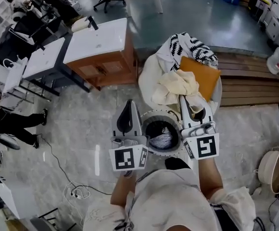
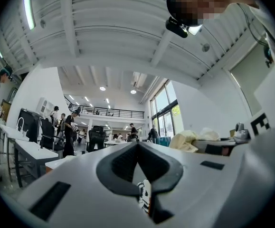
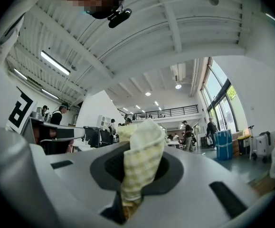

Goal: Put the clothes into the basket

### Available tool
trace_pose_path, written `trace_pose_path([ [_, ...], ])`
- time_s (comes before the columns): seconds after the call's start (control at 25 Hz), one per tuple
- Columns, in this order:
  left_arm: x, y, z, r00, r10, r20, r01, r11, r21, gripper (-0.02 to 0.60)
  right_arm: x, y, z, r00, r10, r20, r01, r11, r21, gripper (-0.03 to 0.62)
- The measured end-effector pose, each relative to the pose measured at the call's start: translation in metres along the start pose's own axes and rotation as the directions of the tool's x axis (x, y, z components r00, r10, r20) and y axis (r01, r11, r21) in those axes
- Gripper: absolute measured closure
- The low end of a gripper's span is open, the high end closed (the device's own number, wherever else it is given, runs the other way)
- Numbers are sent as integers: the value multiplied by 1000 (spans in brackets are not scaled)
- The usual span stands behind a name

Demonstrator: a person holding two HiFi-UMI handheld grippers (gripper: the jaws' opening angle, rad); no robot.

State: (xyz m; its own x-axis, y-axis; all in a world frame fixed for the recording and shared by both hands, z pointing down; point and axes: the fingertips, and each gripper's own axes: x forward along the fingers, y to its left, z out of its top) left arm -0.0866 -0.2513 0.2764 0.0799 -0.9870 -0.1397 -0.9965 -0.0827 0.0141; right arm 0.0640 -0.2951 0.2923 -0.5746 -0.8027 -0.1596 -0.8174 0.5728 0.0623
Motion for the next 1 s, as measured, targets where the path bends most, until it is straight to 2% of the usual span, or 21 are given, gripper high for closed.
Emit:
trace_pose_path([
  [0.24,32,6,-12,995,102,-5,-102,995,20,578,39,-25,-28,996,92,-8,-91,992,83,563],
  [0.4,36,14,-31,987,157,-37,-156,987,35,578,56,-19,-55,985,165,-45,-158,980,120,563],
  [0.56,35,33,-55,978,193,-74,-190,981,39,578,72,-7,-86,975,203,-90,-186,969,165,563],
  [0.84,38,79,-106,974,171,-147,-169,985,23,578,94,25,-149,954,229,-195,-184,957,224,563],
  [1.0,44,102,-136,977,140,-158,-139,990,18,578,100,46,-201,924,242,-298,-177,957,229,563],
])
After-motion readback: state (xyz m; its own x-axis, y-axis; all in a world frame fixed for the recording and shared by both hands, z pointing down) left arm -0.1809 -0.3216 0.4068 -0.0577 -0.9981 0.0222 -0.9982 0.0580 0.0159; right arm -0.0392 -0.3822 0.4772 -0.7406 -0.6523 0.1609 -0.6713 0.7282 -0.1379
